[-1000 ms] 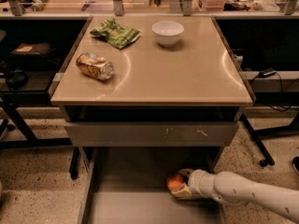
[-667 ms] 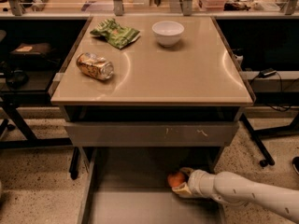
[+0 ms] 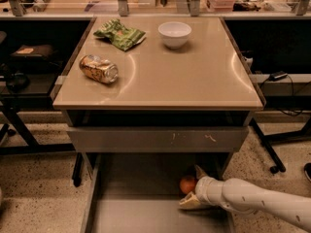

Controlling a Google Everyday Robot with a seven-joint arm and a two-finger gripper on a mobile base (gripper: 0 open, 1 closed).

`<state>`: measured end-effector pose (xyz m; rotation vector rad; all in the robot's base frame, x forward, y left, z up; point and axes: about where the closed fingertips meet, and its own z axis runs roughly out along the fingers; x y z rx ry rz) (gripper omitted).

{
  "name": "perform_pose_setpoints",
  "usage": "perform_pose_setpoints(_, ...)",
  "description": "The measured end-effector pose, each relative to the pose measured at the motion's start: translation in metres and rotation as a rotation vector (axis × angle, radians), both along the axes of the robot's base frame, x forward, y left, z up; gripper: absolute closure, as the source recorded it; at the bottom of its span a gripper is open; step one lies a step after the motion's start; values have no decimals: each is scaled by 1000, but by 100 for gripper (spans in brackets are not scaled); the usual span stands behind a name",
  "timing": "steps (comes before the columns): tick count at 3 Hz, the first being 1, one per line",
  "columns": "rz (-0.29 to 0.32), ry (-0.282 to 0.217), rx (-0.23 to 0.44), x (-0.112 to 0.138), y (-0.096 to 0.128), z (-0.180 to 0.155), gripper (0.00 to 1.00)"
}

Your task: Place orange into middle drawer

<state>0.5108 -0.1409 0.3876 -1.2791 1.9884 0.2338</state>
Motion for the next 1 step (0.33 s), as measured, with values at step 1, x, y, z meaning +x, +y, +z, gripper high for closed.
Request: perform_pose_setpoints(1, 0, 0, 0, 0, 0, 0, 0)
